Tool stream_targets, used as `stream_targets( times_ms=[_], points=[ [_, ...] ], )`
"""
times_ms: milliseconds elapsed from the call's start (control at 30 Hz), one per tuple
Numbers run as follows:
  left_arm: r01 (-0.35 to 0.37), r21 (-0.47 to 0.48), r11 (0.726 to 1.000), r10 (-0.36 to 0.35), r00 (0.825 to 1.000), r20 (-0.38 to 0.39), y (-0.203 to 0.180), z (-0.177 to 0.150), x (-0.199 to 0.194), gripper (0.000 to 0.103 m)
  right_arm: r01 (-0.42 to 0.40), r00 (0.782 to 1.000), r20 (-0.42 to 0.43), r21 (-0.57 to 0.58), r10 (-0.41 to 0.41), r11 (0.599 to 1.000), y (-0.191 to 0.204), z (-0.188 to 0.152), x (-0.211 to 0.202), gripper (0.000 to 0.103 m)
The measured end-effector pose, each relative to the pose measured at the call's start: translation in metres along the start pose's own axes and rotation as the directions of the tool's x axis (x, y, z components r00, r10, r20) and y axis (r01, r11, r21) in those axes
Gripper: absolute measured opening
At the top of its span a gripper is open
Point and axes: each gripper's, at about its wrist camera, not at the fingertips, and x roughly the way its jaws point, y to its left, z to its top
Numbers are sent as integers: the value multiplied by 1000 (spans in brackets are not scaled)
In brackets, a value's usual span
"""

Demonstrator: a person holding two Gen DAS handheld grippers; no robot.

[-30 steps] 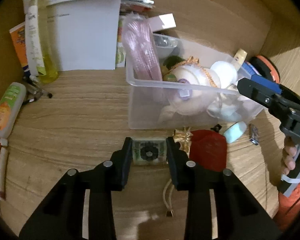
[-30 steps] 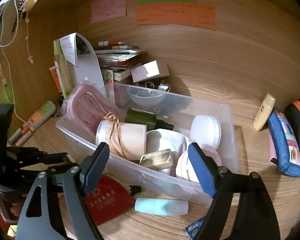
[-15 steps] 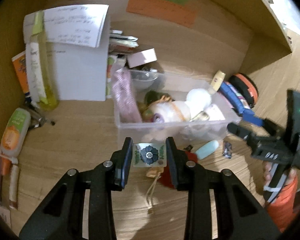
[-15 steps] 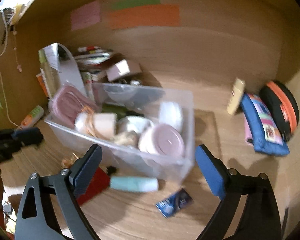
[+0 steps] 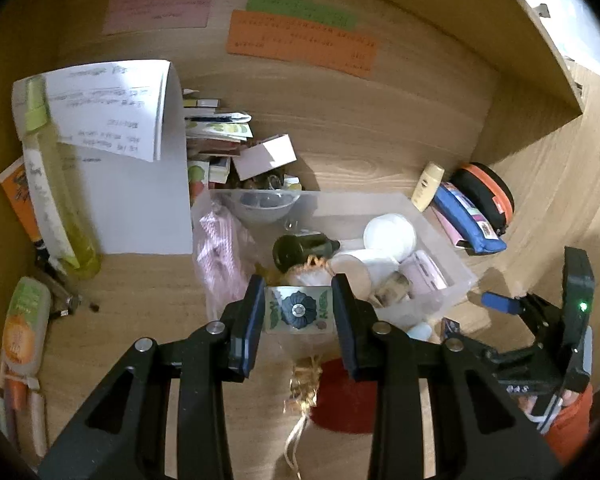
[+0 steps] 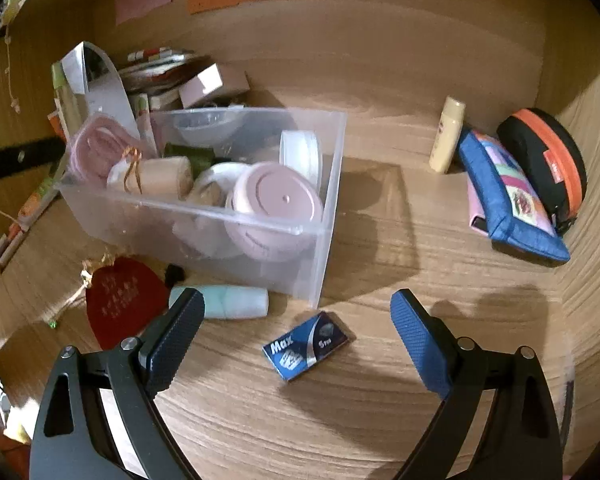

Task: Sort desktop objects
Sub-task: 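Drop the green packet into the box with the left gripper while the right moves to the Max pack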

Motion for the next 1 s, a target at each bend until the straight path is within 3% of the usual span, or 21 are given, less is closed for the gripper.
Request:
stream_targets(
  times_ms=[267, 500, 600, 800, 1000],
  points=[
    [-31, 20, 999, 32, 998, -45, 4, 1, 32, 33, -4, 997, -73, 12, 5, 1000, -8, -9, 12, 93],
    [-24, 26, 999, 25, 998, -58, 3, -3, 33, 33, 27, 992, -118, -63, -34, 998, -11, -17, 19, 93],
    [-6, 10, 1000, 7, 999, -46, 4, -4, 23, 38, 31, 990, -131, -92, -43, 995, -13, -17, 24, 91],
    [-22, 44, 999, 22, 1000, -8, -6, -14, -1, 61, -9, 988, -152, -120, -10, 993, -8, -18, 31, 91],
    [-2, 71, 998, 6, 998, -64, -18, -35, 0, 72, -77, 985, -162, -106, 59, 991, -8, -20, 33, 87]
  ],
)
